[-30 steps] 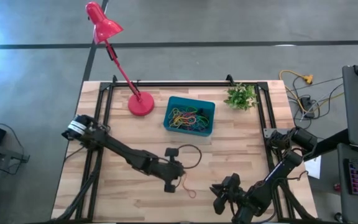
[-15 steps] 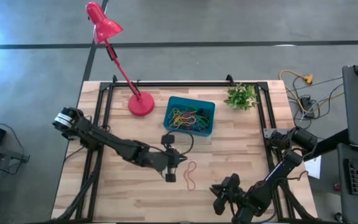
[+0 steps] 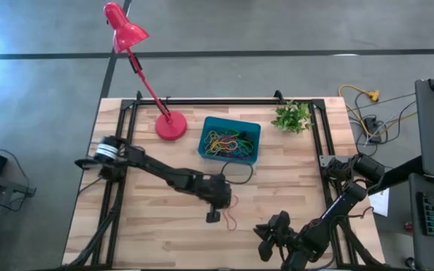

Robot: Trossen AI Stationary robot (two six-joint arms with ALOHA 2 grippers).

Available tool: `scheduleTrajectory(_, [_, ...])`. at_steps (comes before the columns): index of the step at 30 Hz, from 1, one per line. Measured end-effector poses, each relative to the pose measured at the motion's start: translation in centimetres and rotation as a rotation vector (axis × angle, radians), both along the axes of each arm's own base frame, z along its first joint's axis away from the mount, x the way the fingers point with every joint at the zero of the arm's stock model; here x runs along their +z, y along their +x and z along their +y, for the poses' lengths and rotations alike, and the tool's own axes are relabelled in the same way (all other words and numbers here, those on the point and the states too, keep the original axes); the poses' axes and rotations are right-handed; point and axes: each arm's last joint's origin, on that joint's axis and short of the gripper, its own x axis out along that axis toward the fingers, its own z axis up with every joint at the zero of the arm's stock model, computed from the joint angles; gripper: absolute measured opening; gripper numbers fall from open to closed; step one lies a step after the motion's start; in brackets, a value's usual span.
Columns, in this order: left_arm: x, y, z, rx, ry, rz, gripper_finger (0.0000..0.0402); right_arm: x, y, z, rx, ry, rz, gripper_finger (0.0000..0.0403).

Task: Pick and place rubber bands into bin
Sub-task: Put the red rubber band into the blue bin

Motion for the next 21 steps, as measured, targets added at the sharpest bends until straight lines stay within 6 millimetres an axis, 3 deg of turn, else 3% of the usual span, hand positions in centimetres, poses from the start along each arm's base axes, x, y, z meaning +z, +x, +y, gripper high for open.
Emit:
scheduleTrajectory(4, [-1.0,0.9,0.0,-0.031,-0.066,0.023,0.0049,0.0,0.0,0.2,0.005,0.011,-0.008,0.0061])
scheduleTrajectory(12, [-0.2,2.0,1.0,0.022,-0.013,-0.025,0.0155,0.1,-0.1,0.3,0.014,0.008,-0.007,0.0061])
scheduleTrajectory(21, [-1.7,2.3,2.6,0.060,0.002,0.016,0.0190,0.1,-0.1,0.3,0.032,-0.017,0.003,0.0061])
